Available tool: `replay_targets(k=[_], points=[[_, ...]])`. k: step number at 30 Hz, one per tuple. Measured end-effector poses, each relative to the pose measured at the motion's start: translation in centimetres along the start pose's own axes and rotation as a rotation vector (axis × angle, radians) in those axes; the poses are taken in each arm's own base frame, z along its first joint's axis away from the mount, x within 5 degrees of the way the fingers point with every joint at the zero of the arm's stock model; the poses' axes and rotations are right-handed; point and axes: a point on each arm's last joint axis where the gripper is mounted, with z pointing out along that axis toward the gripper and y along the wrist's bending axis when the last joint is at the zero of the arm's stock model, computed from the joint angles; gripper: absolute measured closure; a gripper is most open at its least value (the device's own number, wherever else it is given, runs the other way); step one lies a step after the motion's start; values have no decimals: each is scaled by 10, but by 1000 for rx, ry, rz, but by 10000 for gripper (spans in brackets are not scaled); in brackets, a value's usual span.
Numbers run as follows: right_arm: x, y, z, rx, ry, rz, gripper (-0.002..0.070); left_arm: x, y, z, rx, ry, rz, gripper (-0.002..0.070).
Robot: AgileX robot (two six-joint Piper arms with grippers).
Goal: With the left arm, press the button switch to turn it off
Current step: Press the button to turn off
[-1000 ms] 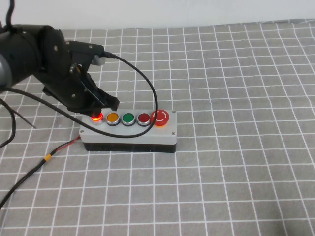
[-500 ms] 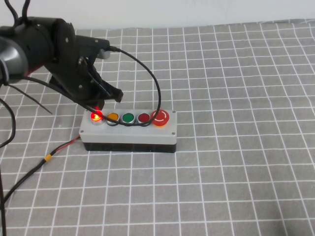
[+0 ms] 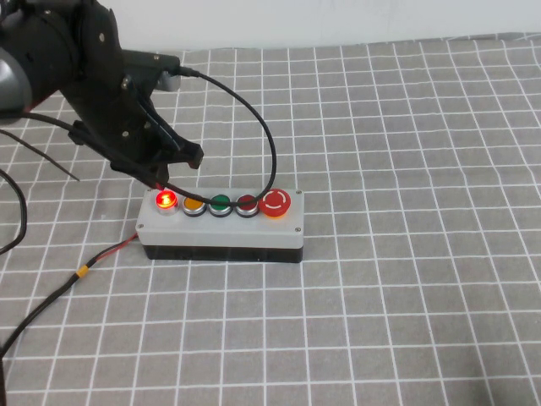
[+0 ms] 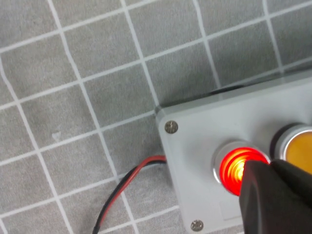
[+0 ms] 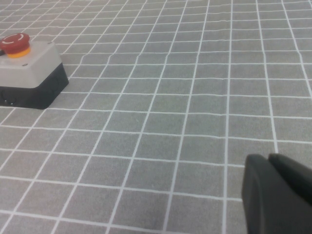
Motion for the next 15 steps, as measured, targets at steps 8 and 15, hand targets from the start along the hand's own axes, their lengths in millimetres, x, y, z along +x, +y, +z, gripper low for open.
replay_targets(k=[8,15], points=[[0,0,0,0,0,0,692,0,1,18,2,53,-3,678],[0,0,0,0,0,0,692,0,1,19,2,55,-4,678]])
